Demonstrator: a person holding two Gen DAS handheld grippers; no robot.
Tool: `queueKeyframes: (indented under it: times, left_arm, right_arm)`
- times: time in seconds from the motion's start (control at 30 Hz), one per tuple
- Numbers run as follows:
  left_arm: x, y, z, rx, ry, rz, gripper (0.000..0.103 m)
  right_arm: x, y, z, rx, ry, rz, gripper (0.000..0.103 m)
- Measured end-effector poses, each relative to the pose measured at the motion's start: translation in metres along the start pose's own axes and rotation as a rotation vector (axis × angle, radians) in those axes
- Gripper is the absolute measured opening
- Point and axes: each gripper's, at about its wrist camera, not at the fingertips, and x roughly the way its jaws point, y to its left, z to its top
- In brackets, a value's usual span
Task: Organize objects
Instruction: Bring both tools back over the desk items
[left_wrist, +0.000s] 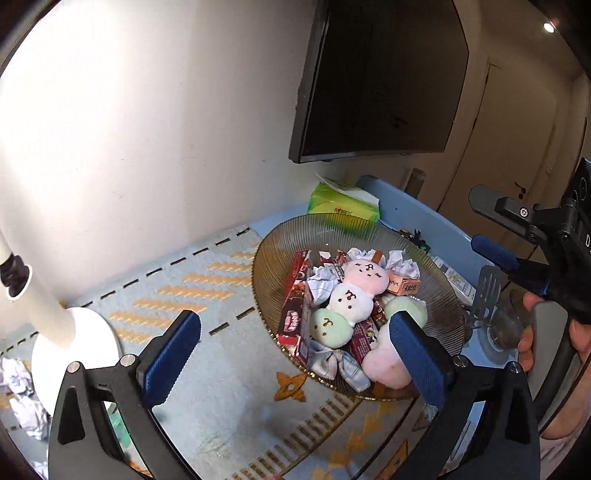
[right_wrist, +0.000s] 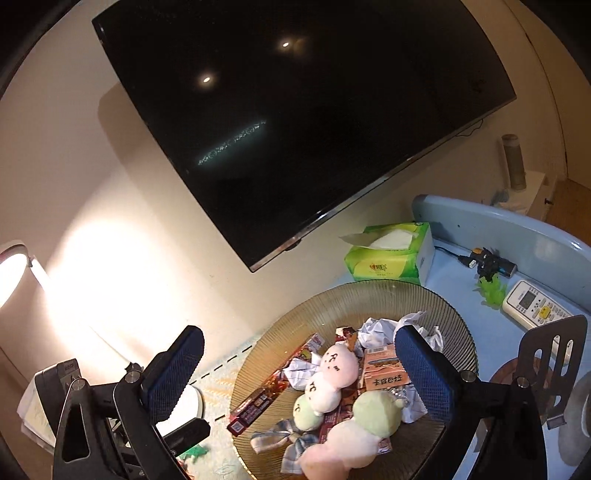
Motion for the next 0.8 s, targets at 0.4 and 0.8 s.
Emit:
queueKeyframes:
  times: [0.4, 0.8]
  left_arm:
    - [-0.119, 0.099, -0.042, -0.093, -0.078, 0.234, 0.103]
    - [-0.125, 0.183, -0.191, -0.142, 0.182, 0.432, 0.103]
  right_arm:
    - [-0.013, 0.106, -0.035, -0.205, 0.063, 0.102, 0.103]
    - [0.074, 0.172, -0.185, -0.57, 0.437, 0.064, 0.103]
